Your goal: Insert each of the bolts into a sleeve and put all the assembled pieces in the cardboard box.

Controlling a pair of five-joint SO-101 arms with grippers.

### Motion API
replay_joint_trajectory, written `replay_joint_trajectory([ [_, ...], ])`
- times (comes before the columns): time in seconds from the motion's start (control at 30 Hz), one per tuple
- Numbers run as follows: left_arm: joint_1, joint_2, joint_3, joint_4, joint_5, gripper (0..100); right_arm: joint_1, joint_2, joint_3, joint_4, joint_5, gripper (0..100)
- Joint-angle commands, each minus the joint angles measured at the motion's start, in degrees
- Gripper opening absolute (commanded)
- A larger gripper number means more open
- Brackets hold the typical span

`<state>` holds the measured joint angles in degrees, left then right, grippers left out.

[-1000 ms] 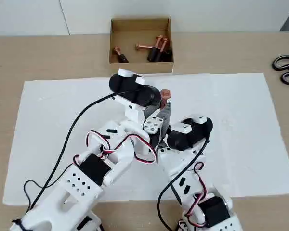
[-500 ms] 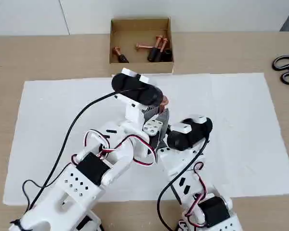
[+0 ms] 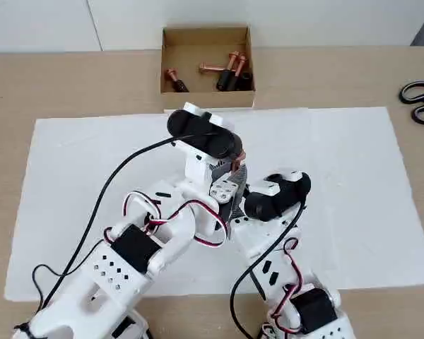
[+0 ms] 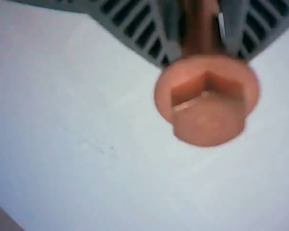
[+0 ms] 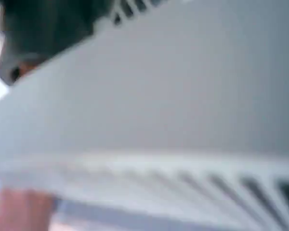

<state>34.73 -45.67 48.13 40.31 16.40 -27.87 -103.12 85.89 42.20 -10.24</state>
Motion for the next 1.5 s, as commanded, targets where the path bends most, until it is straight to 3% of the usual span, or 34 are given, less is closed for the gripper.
replay_joint_trajectory([
  [0.0,-0.88,-1.23,-1.80,2.11,-0.88,1,0.66,-0.84,-0.62,-1.36,-0.18,0.3],
  [1.47,-0.79,-0.62,-1.80,4.04,-0.70,1,0.66,-0.84,-0.88,-1.45,-0.18,0.3],
])
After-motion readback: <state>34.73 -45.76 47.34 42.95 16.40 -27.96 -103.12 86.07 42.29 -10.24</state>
